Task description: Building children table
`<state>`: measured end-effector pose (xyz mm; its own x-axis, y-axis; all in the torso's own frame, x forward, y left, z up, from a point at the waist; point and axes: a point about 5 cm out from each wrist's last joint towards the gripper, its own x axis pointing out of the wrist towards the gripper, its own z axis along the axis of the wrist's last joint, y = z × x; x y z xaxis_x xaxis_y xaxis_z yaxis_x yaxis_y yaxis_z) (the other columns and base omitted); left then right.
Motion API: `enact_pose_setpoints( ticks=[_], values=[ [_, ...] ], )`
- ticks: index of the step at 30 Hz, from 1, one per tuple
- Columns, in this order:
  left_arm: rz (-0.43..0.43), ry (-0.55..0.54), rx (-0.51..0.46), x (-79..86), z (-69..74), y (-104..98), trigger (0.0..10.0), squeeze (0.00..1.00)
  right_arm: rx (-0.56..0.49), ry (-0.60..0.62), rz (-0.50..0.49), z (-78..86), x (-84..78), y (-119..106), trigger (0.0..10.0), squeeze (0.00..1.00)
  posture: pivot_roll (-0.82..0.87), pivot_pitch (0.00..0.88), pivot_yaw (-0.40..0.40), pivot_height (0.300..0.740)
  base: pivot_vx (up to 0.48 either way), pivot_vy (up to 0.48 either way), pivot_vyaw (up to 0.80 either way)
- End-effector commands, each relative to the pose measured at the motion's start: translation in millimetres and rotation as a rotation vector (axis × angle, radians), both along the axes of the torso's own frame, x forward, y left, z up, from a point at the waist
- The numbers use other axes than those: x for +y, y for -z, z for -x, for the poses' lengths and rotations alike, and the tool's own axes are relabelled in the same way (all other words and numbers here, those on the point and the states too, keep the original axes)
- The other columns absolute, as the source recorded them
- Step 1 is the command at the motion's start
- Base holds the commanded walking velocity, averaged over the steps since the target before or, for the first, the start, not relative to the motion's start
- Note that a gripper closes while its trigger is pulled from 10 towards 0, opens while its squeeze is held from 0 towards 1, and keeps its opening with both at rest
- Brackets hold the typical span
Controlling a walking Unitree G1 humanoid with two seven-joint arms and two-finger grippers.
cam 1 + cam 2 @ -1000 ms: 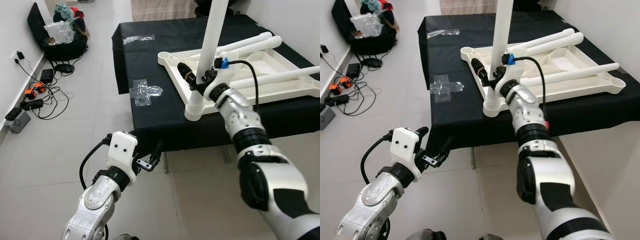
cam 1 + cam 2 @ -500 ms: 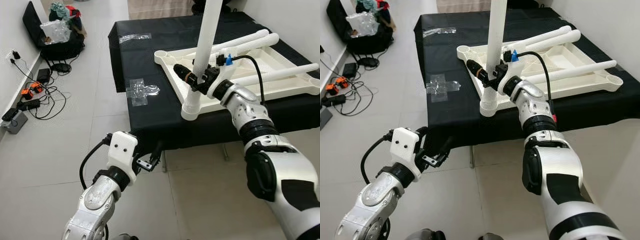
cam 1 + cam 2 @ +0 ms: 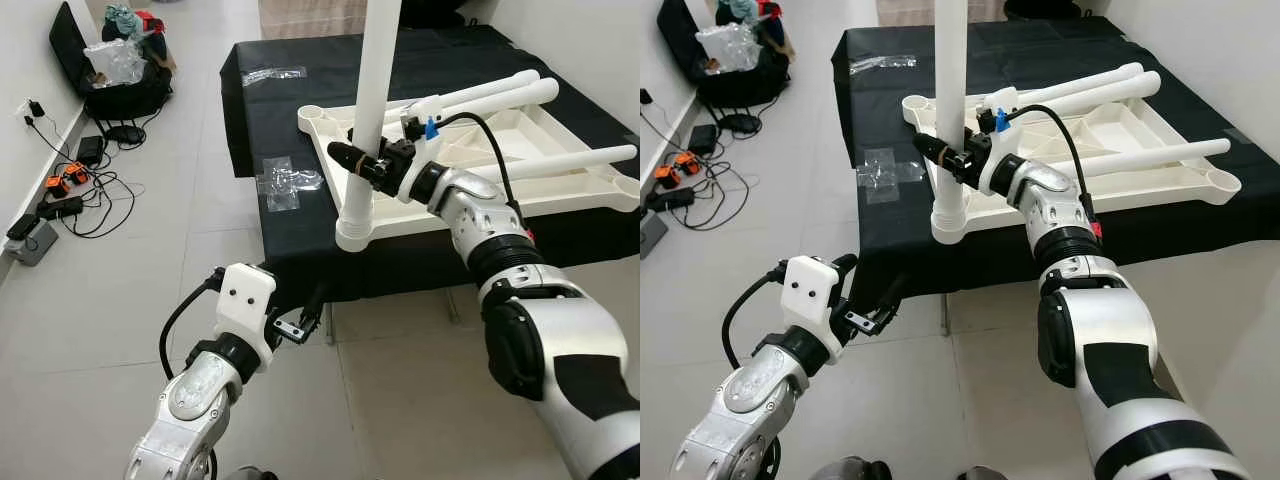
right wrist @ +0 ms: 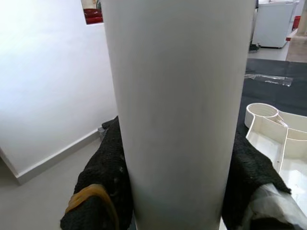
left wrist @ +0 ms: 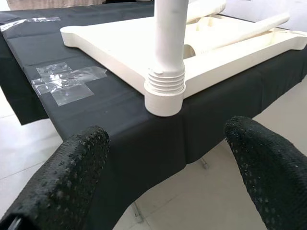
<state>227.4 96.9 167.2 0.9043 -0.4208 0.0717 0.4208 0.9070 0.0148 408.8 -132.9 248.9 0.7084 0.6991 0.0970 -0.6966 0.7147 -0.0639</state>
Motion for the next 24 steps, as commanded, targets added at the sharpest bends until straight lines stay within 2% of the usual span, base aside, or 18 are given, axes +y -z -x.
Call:
enact_pose_setpoints(
  ticks=[1, 4, 6, 7, 10, 11, 12, 13, 15, 16, 19, 21, 23, 24],
  values=[
    [-0.009, 0.003, 0.006, -0.9, 1.7, 2.2, 10.0, 0.00, -0.019, 0.015, 0.013, -1.1, 6.0, -1.8, 0.0, 0.00, 0.05, 0.074, -0.071, 0.740, 0.000, 0.000, 0.00],
    [-0.009, 0.004, 0.006, -0.9, 1.7, 2.1, 10.0, 0.00, -0.015, 0.033, 0.017, -1.3, 4.3, 0.8, 0.0, 0.00, 0.05, 0.074, -0.071, 0.740, 0.000, 0.000, 0.00],
    [-0.007, 0.003, 0.005, -1.5, 0.6, 1.8, 10.0, 0.00, -0.001, 0.161, 0.044, -4.5, -3.1, 6.6, 0.0, 0.00, 0.04, 0.078, -0.070, 0.740, 0.000, 0.000, 0.00],
    [-0.007, 0.003, 0.005, -1.5, 0.6, 1.8, 10.0, 0.00, -0.001, 0.161, 0.044, -4.5, -3.1, 6.6, 0.0, 0.00, 0.04, 0.078, -0.070, 0.740, 0.000, 0.000, 0.00],
    [-0.004, 0.003, 0.002, -1.8, -0.5, 1.0, 10.0, 0.00, 0.036, 0.429, 0.039, -8.0, -18.9, 20.1, 0.0, 0.00, 0.04, 0.085, -0.065, 0.740, 0.000, 0.000, 0.00],
    [-0.004, 0.003, 0.002, -1.8, -0.5, 1.0, 10.0, 0.00, 0.036, 0.429, 0.039, -8.0, -18.9, 20.1, 0.0, 0.00, 0.04, 0.085, -0.065, 0.740, 0.000, 0.000, 0.00],
    [-0.003, 0.005, 0.003, -2.2, -0.7, 1.2, 10.0, 0.00, 0.045, 0.536, 0.014, -8.4, -24.2, 23.8, 0.0, 0.00, 0.04, 0.087, -0.060, 0.740, 0.000, 0.000, 0.00],
    [-0.002, 0.010, 0.003, -3.7, -1.3, 1.2, 10.0, 0.00, 0.060, 0.698, -0.050, -7.5, -27.1, 28.3, 0.0, 0.00, 0.04, 0.087, -0.059, 0.740, 0.000, 0.000, 0.00],
    [-0.002, 0.010, 0.003, -3.7, -1.3, 1.2, 10.0, 0.00, 0.060, 0.698, -0.050, -7.5, -27.1, 28.3, 0.0, 0.00, 0.04, 0.087, -0.059, 0.740, 0.000, 0.000, 0.00],
    [-0.001, 0.013, 0.001, -4.6, -1.8, 0.8, 10.0, 0.00, 0.058, 0.774, -0.076, -5.9, -24.9, 29.3, 0.0, 0.00, 0.03, 0.088, -0.058, 0.740, 0.000, 0.000, 0.00],
    [-0.001, 0.015, 0.000, -5.2, -2.2, 0.5, 10.0, 0.00, 0.056, 0.818, -0.091, -4.6, -23.2, 29.6, 0.0, 0.00, 0.03, 0.088, -0.056, 0.740, 0.000, 0.000, 0.00],
    [0.000, 0.016, -0.001, -5.7, -2.5, 0.1, 10.0, 0.00, 0.052, 0.864, -0.098, -2.6, -19.0, 29.9, 0.0, 0.00, 0.03, 0.088, -0.058, 0.740, 0.000, 0.000, 0.00],
    [0.001, 0.015, -0.001, -5.6, -2.8, 0.1, 10.0, 0.00, 0.046, 0.936, -0.135, 2.6, -5.3, 29.2, 0.0, 0.00, 0.03, 0.090, -0.057, 0.740, 0.000, 0.000, 0.00],
    [0.001, 0.015, -0.001, -5.6, -2.8, 0.1, 10.0, 0.00, 0.046, 0.936, -0.135, 2.6, -5.3, 29.2, 0.0, 0.00, 0.03, 0.090, -0.057, 0.740, 0.000, 0.000, 0.00]
  ],
)
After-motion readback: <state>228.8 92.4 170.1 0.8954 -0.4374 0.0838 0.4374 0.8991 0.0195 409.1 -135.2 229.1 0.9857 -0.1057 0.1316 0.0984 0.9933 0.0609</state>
